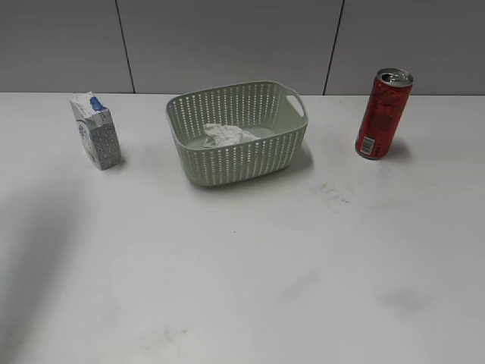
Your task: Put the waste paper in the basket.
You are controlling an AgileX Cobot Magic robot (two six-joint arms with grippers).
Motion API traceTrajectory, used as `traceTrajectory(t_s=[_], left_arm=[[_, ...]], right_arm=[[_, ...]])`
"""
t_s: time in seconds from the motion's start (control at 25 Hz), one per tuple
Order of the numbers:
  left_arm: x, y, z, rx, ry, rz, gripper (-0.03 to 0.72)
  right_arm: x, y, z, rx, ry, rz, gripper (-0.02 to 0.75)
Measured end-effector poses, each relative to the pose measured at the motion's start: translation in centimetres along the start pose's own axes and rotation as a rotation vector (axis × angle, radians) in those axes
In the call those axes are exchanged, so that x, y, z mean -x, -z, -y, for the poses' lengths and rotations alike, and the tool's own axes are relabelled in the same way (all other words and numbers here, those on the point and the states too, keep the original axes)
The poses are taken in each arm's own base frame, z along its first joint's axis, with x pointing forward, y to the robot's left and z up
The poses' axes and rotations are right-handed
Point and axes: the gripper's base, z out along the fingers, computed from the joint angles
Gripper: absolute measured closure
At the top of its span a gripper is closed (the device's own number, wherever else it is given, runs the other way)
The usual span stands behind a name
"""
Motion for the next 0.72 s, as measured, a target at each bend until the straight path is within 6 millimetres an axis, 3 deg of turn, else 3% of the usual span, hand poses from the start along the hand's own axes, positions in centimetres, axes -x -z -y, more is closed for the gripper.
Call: traceTrajectory(t_s=[0.4,0.72], left_arm=[[-9.9,1.3,1.5,-0.028,0.001,-0.112,0.102],[-17.2,0.4,2.6,-0.037,0.009,-0.125,0.102]], right_arm=[[0.0,0.0,0.0,0.0,0.0,0.0,0.239],[0.0,0.0,0.0,0.0,0.0,0.0,0.239]])
